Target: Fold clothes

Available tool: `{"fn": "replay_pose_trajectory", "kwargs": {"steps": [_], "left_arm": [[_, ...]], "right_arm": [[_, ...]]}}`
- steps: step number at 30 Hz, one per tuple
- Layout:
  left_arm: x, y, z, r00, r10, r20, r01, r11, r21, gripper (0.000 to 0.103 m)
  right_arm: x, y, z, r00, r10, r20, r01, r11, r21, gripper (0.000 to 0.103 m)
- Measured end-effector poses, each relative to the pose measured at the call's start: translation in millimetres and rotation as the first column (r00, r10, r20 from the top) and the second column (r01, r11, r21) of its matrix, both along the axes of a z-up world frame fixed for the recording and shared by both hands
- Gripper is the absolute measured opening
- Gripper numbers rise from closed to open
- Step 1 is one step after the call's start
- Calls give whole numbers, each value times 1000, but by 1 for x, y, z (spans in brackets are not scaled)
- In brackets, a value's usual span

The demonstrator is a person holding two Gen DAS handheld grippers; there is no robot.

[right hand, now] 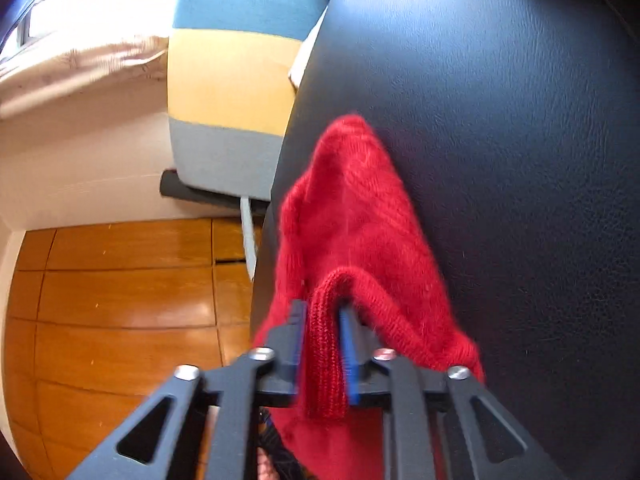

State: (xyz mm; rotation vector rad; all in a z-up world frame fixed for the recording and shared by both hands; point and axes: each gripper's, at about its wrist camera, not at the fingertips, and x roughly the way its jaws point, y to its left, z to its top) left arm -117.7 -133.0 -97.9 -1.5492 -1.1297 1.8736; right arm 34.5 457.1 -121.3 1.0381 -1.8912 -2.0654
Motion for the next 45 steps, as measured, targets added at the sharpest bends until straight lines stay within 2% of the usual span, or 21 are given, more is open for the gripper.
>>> {"fn": "replay_pose_trajectory", "kwargs": {"steps": [2,5,7,8,11,12,15,18,19,22,25,26,27,29,30,32,33,36,39,41,45], "left_arm": [[6,-1,3,1000,-27,-11,27,998,52,19],[12,4,2,998,-57,14,56,997,45,26],[13,13,-4,996,-82,45,80,996,46,26],[12,16,-7,995,-88,53,86,995,41,26],[6,24,-10,992,-96,77,98,995,-21,12],[4,26,-6,992,-98,75,100,995,-18,11],[-3,25,19,995,-99,25,98,995,36,10],[-23,22,44,998,-40,-42,44,994,96,10],[-31,21,49,998,-13,-58,19,994,103,10],[-52,21,41,996,57,-65,-54,998,35,10],[-71,22,27,990,125,-65,-128,991,-44,12],[-75,23,23,987,143,-69,-148,986,-71,14],[-72,24,21,986,143,-83,-151,983,-102,15],[-65,22,21,982,134,-135,-158,969,-190,16],[-61,20,23,978,126,-168,-164,956,-242,17],[-53,15,26,968,106,-228,-181,923,-340,17],[-52,10,23,965,112,-235,-195,909,-368,17],[-52,-3,15,959,123,-256,-230,865,-447,18],[-61,13,8,971,48,-235,-158,866,-475,18],[-68,29,6,969,-12,-245,-119,852,-510,18],[-72,55,2,954,-111,-277,-89,782,-617,18]], "right_arm": [[5,-4,8,999,35,-31,-36,999,-17,53],[2,-13,24,991,118,-57,-116,992,46,53],[-5,-20,32,985,168,-44,-163,981,107,50],[-12,-21,31,984,178,-27,-173,977,123,38],[-33,-26,23,976,209,64,-216,963,158,13],[-38,-28,22,972,222,80,-233,958,168,12],[-47,-32,33,967,249,42,-253,952,175,11],[-52,-25,52,974,212,-82,-199,970,142,10],[-54,-21,50,980,175,-94,-163,978,130,10],[-60,-8,42,990,64,-129,-53,995,90,10],[-66,0,18,998,-26,-55,32,993,110,22],[-67,3,11,998,-48,-30,52,991,120,35],[-65,2,10,998,-56,-36,60,990,127,46],[-61,-3,17,997,-48,-63,59,983,176,52],[-58,-6,28,998,-20,-63,36,964,264,56],[-53,-13,51,998,36,-53,-9,901,433,57],[-51,-19,60,997,62,-45,-30,853,521,57],[-45,-34,82,992,127,-1,-86,675,733,57],[-47,-33,83,985,166,39,-128,568,813,57],[-64,-38,79,980,187,69,-159,529,833,57],[-94,-48,67,965,222,141,-230,451,862,55]]}}
